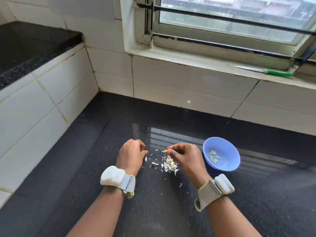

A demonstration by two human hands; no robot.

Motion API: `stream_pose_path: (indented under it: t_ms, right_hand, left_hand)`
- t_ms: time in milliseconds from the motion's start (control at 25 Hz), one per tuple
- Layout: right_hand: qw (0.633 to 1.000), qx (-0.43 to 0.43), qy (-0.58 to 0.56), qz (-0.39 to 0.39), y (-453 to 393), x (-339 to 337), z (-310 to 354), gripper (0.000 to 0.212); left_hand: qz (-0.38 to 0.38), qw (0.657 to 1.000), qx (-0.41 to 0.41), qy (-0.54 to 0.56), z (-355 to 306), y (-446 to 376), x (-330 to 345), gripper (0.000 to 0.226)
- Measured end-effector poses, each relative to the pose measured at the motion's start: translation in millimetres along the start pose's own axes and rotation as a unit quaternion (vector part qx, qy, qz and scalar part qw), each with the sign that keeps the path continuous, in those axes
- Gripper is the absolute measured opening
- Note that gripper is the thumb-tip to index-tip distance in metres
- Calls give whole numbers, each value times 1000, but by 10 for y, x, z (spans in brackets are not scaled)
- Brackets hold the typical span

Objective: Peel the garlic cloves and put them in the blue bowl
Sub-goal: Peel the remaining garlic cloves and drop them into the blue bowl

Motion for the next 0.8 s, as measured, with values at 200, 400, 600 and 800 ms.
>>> stream_pose_path:
  t_ms: [200, 400, 600, 800]
  right_hand:
    - [998, -11, -68, -3, 8, 0, -21, 14]
    - [998, -24, -62, -12, 60, 19, 2, 12]
    - [998, -32, -34, -40, 89, 26, -8, 8]
    - [998, -37, -18, -57, 87, 38, -17, 8]
  left_hand:
    - [30, 974, 101, 202, -254, 126, -6, 9]
    - [24, 966, 92, 242, -377, 206, 118, 11]
    - [9, 979, 81, 184, -450, 264, 124, 11]
    - [-28, 986, 105, 127, -465, 269, 125, 14]
Point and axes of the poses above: each hand's wrist, its own y-axis away from the middle knuckle, its own x-axis out of the palm, z = x × y, the point moved 1 cm from there along -y, towards the middle knuckle, and after that the axes turned 13 degrees about z, right-handed, at the moved point
